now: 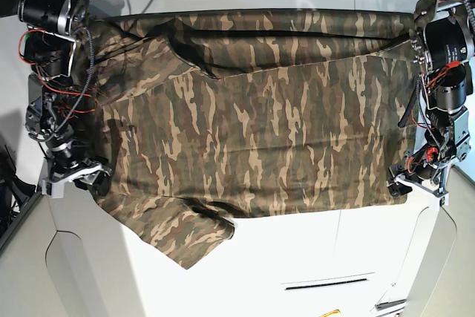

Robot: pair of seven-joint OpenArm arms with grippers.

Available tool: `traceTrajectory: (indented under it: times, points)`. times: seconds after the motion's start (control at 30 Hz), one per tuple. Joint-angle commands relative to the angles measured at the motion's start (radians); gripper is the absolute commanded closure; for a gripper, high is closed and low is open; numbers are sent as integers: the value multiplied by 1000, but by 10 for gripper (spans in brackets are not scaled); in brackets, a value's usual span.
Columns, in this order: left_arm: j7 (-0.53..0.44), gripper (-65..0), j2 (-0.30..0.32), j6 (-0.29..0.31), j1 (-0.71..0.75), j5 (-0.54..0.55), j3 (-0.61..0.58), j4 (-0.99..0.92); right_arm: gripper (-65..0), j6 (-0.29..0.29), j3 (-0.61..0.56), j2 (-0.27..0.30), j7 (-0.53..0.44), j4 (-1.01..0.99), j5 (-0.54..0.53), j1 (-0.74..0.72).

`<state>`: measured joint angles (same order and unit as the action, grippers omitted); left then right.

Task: Fold the T-shirt properly
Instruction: 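Grasp the shirt's folded edge with both grippers, then fold the grasped edge over the shirt with both grippers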

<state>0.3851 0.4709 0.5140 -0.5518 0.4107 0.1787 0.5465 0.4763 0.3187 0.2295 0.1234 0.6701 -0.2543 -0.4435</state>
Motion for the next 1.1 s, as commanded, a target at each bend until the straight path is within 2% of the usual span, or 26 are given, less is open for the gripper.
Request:
traceTrajectory:
  times: [0.0, 0.1, 0.2, 0.27, 0.37, 0.47, 0.6, 0.7, 0.87, 0.93, 1.07]
  points:
    - [30, -410, 5, 2, -18, -8, 1, 7, -314, 12, 0, 0, 29, 6, 8, -13]
    - [31, -396, 8, 2, -19, -8, 1, 7, -312, 34, 0, -3, 29, 6, 7, -13]
    - [37, -295, 9, 7, -19, -5, 1, 8, -293, 44, 0, 1, 29, 7, 7, -16]
    - [47, -237, 8, 49, -18, 7, 1, 8, -196, 65, 0, 0, 29, 7, 8, -16]
    - [53, -144, 8, 103, -22, 21, 1, 8, 0, 86, 0, 0, 30, 7, 16, -16]
    - [77, 0, 12, 104, -38, 20, 1, 8, 0, 86, 0, 3, 30, 9, 20, -16]
    - [111, 0, 20, 109, -61, 25, 1, 9, 0, 93, 0, 6, 43, 35, 20, -16]
    - [161, 0, 35, 184, -63, 80, 1, 20, 0, 104, 0, 6, 98, 69, 19, -15]
    - [287, 0, 72, 184, -59, 213, 1, 80, 0, 105, 0, 12, 233, 165, 7, -10]
    - [335, 0, 90, 184, -56, 265, 1, 121, 0, 107, 0, 25, 291, 210, -33, -4]
    - [488, 0, 133, 184, -30, 379, 1, 228, 0, 112, 0, 69, 393, 313, -128, 29]
